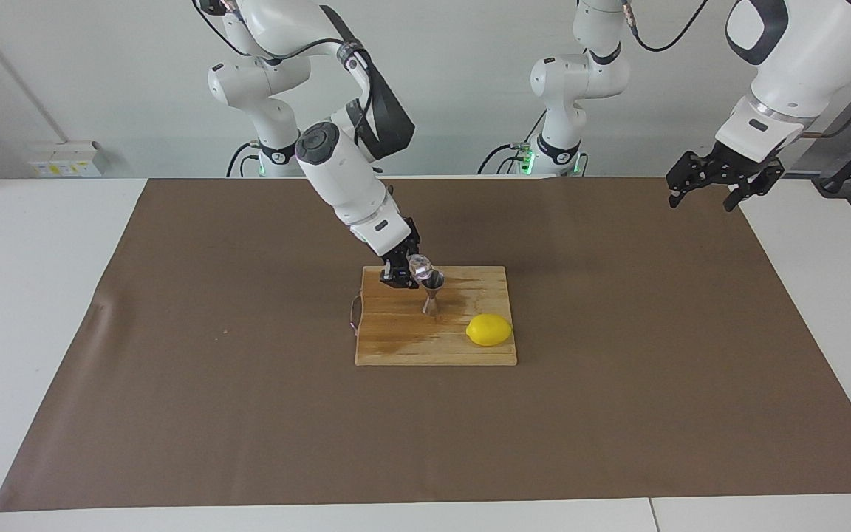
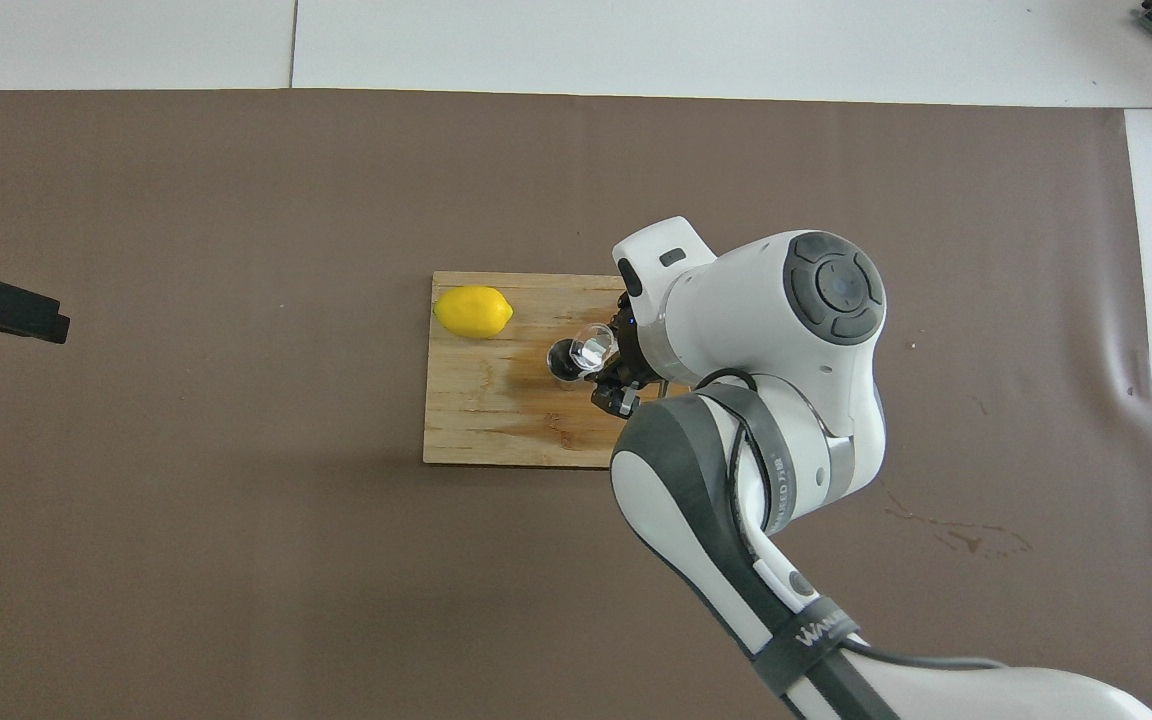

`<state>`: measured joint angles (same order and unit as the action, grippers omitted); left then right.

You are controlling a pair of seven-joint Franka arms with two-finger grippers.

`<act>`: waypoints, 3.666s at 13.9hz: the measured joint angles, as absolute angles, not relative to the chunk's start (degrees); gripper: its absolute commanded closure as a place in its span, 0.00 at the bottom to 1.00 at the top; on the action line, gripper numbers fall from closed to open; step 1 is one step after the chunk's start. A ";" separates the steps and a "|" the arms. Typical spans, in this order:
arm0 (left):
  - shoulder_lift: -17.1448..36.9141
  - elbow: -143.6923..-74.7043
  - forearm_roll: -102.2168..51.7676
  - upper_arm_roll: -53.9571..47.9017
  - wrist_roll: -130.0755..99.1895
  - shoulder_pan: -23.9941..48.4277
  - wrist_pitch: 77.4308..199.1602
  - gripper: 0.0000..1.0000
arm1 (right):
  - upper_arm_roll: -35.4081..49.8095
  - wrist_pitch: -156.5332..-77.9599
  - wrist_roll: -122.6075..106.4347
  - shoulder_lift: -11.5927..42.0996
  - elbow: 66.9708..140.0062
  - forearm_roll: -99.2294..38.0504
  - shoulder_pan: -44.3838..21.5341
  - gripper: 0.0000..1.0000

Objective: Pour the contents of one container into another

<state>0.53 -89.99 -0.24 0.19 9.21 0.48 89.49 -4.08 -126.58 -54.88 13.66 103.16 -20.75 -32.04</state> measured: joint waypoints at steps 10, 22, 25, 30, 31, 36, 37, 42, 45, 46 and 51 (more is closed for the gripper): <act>0.53 -89.99 -0.24 0.19 9.21 0.48 89.49 0.00 | -4.11 -120.91 -43.12 13.66 99.99 -12.44 -33.54 0.95; 0.53 -89.99 -0.24 0.19 9.21 0.48 89.49 0.00 | -4.14 -116.63 -39.56 13.97 98.54 -9.60 -34.82 0.95; 0.53 -89.99 -0.24 0.19 9.21 0.48 89.49 0.00 | -4.14 -114.64 -39.54 13.98 98.33 -8.82 -34.83 0.95; 0.53 -90.00 -0.24 0.19 9.21 0.48 89.49 0.00 | -4.20 -114.63 -39.54 13.98 98.18 -8.77 -34.83 0.95; 0.53 -90.00 -0.24 0.19 9.21 0.48 89.49 0.00 | -4.23 -114.68 -39.53 13.99 98.15 -8.77 -34.82 0.95; 0.53 -90.00 -0.24 0.19 9.21 0.48 89.49 0.00 | -4.53 -116.21 -37.50 14.08 97.34 -8.70 -34.64 0.95; 0.53 -90.00 -0.24 0.19 9.21 0.48 89.49 0.00 | -4.52 -117.04 -36.90 14.22 97.34 -8.69 -34.65 0.95; 0.53 -90.00 -0.24 0.19 9.21 0.48 89.49 0.00 | -4.32 -119.77 -35.23 16.70 97.25 -8.62 -34.93 0.95; 0.53 -90.00 -0.24 0.19 9.21 0.48 89.49 0.00 | -4.32 -119.76 -34.71 16.99 97.10 -6.50 -34.94 0.95; 0.53 -90.00 -0.24 0.19 9.21 0.48 89.49 0.00 | -4.30 -119.73 -34.44 17.00 96.96 -5.89 -35.00 0.95; 0.53 -90.00 -0.24 0.19 9.21 0.48 89.49 0.00 | -4.32 -115.86 -33.69 18.56 93.19 -4.94 -35.50 0.95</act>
